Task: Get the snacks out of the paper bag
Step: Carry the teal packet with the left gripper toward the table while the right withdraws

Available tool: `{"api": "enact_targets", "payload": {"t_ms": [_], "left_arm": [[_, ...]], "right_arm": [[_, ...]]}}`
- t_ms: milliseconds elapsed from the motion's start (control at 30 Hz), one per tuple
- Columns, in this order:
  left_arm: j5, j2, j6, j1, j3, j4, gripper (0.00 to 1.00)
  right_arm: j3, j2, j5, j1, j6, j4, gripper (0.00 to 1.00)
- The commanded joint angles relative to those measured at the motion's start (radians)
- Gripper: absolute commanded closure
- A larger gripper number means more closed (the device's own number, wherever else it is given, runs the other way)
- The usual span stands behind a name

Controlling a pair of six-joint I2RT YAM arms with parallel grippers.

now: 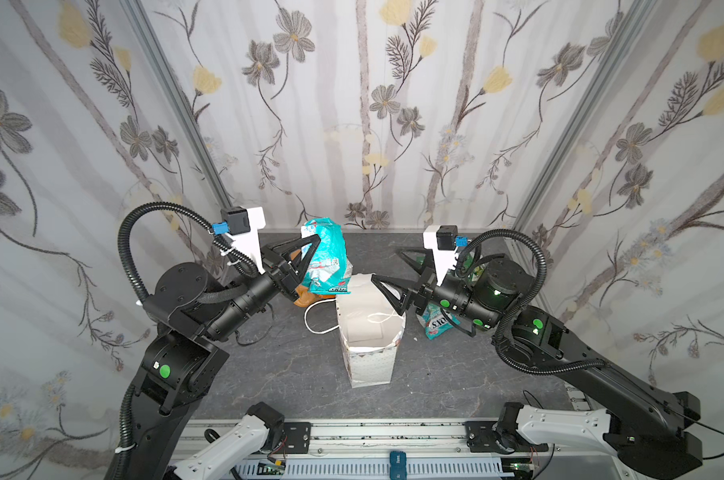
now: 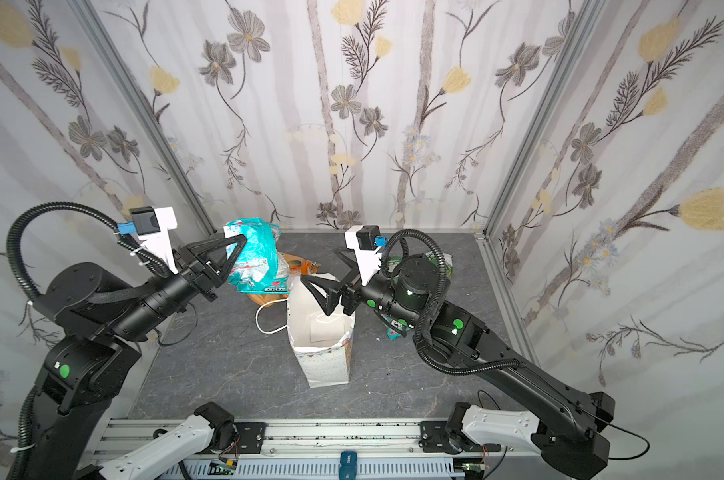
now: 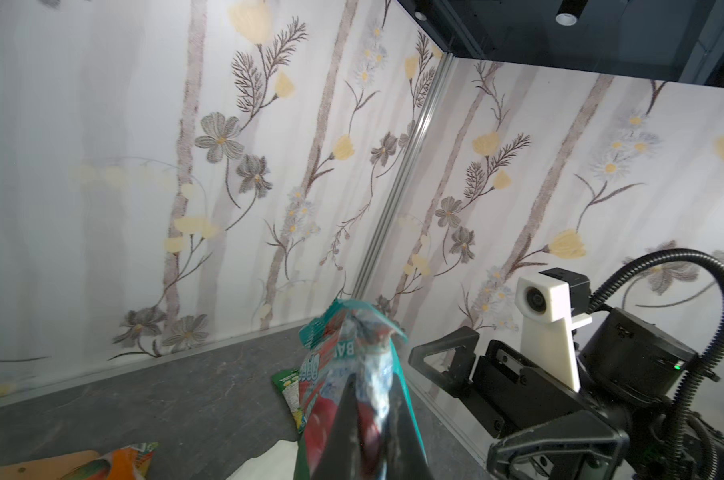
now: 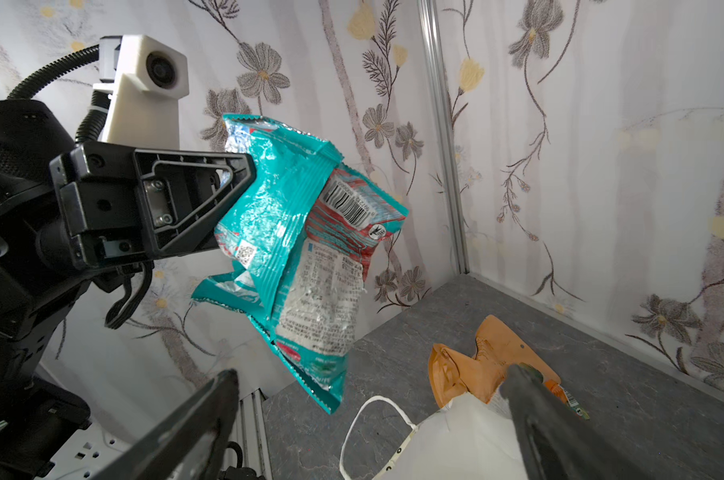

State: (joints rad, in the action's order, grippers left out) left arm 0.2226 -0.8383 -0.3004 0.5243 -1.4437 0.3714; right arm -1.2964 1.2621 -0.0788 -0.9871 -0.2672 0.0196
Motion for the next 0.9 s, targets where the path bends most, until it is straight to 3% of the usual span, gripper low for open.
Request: {"api": "enact_targets", "payload": {"t_ms": [0,167,300,633,867], "left_arm": [[-0.191,0.023,0.118,-0.003,0.055,0.002,1.0],[-0.31,0.016,0.186,-0.04,0.101,0.046,1.0],[-0.308,0.009,0.164,-0.128,0.153,0.044,1.0],[-0.121,-0.022,-0.007,-0.396,0.349,-0.044,1.0],[0.004,-0.064,-0.193,-0.475,0.534,-0.184,1.0]], "right_arm": [[0.028,-0.007,0.016,0.022,-0.037,-0.07,0.0],[0.058,-0.008,0.002,0.053,-0.068,-0.075,0.0],[0.074,-0.008,-0.001,0.064,-0.079,-0.075,0.0],[0.089,-0.004,-0.015,0.072,-0.087,-0.068,0.0],[0.101,-0.015,-0.019,0.073,-0.093,-0.064,0.0]]}}
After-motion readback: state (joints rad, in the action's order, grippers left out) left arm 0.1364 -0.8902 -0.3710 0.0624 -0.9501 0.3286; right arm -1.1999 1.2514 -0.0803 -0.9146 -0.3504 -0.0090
